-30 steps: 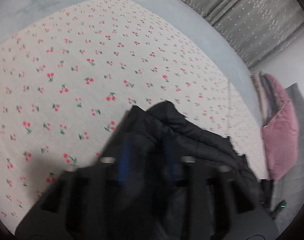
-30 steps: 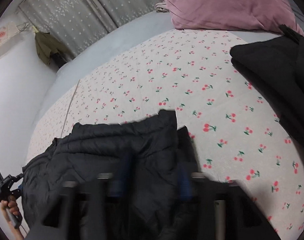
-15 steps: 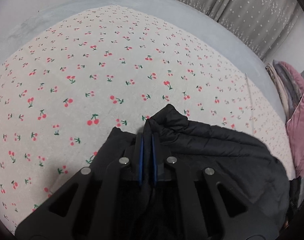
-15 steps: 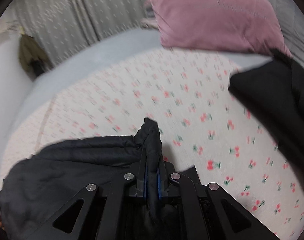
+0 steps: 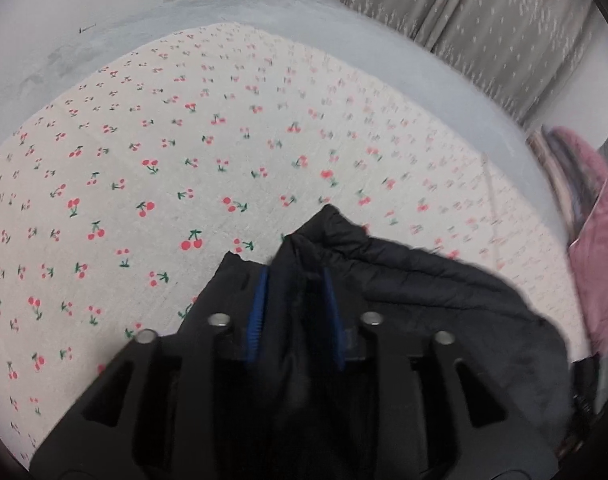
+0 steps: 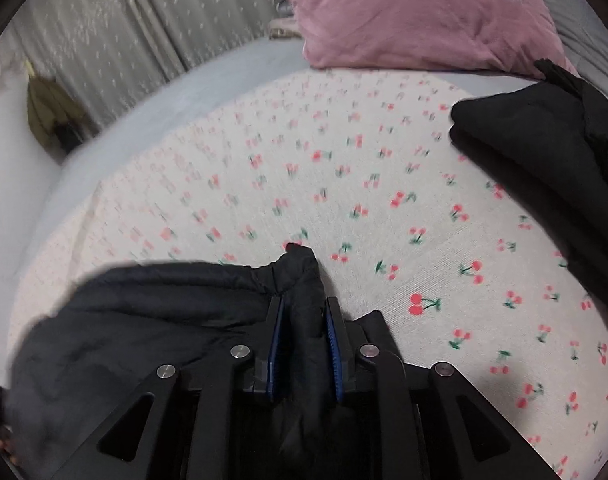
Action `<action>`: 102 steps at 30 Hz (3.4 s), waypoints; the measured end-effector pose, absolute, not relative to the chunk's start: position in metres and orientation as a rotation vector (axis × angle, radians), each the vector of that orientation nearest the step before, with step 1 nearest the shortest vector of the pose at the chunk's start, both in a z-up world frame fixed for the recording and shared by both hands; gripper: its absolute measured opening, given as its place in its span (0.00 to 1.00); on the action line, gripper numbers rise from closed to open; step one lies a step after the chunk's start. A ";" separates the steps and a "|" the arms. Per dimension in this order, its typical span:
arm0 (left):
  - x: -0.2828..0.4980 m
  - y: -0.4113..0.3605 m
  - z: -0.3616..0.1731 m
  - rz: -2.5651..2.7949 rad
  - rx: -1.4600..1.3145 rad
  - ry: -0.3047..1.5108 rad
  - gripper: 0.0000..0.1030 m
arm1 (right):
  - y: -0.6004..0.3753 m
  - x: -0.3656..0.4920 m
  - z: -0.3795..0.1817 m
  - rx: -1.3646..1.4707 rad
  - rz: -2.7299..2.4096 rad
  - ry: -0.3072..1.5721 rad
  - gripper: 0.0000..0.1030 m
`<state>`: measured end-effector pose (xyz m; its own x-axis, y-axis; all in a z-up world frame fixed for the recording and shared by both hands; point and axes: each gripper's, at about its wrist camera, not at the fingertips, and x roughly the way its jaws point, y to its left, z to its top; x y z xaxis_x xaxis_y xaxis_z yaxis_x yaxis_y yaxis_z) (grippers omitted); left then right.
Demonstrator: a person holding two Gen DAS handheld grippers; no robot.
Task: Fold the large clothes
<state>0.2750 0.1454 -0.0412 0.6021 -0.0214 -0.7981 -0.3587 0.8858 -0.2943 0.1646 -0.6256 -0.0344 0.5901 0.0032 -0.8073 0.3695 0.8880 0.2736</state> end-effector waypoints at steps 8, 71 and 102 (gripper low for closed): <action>0.203 0.089 0.032 0.051 -0.342 0.703 0.67 | -0.582 0.087 0.063 0.373 -0.099 0.618 0.83; 0.306 -0.114 -0.066 -0.006 0.146 1.125 0.75 | -0.518 0.130 -0.004 0.377 0.141 0.976 0.85; 0.128 -0.103 -0.041 -0.136 0.211 0.901 0.75 | -0.555 0.092 0.024 0.426 0.064 0.865 0.85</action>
